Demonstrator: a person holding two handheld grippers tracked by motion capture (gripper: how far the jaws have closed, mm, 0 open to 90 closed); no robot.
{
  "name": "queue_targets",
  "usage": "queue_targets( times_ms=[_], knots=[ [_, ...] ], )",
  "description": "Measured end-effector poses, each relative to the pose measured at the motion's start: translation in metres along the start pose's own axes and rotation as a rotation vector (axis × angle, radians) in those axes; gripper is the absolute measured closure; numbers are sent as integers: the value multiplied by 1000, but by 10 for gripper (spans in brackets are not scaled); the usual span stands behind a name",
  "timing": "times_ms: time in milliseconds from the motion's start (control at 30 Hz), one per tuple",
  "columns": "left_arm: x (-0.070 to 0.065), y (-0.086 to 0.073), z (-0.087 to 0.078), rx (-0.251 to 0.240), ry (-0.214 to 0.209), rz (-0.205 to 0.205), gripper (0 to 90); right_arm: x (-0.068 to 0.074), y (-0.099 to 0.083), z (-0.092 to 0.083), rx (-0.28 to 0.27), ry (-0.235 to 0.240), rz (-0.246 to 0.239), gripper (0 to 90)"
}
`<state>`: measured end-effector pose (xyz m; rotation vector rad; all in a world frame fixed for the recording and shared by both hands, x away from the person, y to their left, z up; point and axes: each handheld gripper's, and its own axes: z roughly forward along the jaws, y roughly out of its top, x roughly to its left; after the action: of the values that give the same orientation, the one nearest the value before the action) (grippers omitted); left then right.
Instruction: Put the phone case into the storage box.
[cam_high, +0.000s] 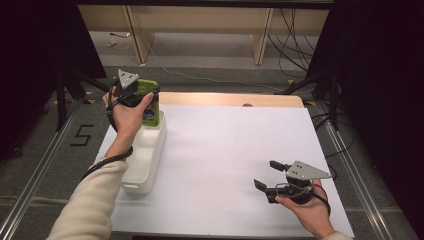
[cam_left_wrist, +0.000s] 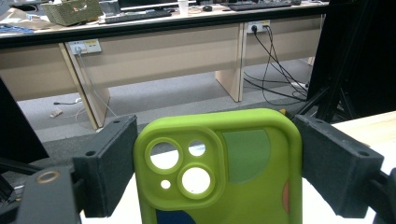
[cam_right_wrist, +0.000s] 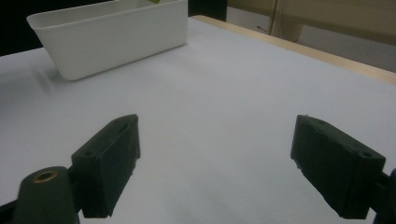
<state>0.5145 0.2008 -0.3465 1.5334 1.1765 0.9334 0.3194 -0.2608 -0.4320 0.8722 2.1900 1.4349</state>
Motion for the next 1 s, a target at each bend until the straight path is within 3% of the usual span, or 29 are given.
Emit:
queue_targets(
  times_ms=[1000],
  knots=[
    [3, -4, 11, 23, 8, 1, 158, 0, 0, 0, -2, 2, -1, 165]
  ],
)
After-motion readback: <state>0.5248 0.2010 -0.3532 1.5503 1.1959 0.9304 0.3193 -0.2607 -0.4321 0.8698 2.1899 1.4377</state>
